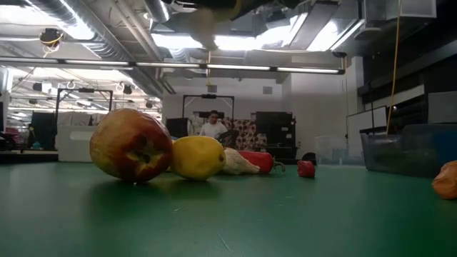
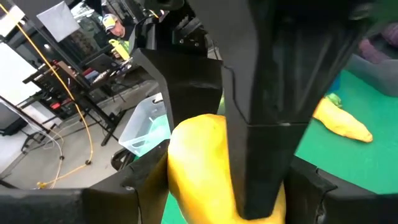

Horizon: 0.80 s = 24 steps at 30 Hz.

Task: Sort produce into baskets
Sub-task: Put the yellow lemon into the white bin

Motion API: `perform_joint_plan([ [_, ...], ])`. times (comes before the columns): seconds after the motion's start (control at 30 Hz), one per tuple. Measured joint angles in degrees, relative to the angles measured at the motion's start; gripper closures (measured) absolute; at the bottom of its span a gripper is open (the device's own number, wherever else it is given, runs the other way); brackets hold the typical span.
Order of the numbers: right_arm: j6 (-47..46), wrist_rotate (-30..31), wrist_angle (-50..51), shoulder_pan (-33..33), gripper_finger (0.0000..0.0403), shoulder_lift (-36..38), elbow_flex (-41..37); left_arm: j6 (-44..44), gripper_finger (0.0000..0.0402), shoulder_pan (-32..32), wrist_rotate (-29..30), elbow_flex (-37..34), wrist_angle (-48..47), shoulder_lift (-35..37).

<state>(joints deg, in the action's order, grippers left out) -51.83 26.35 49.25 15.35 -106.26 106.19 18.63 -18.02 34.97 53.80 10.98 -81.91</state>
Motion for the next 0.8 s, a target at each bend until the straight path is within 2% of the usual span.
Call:
perform_joint_plan([
  [0.1,0.24,-0.04,0.09,-0.02,0.0183,0.0,0.0,0.06,0.0178,-0.16,0.04,0.0,-0.02,0.0],
  [0.63,1.18,-1.53,0.31,0.0,0.0182,-0.08,0.02,2.32,0.0177,-0.44,-2.2,0.02,-1.79,0.02],
  [0.8,3.0,-2.36,0.93,0.04,0.0181,-0.26,-0.13,1.99,0.0133,-0.46,-3.67,0.15,-4.99,0.11],
])
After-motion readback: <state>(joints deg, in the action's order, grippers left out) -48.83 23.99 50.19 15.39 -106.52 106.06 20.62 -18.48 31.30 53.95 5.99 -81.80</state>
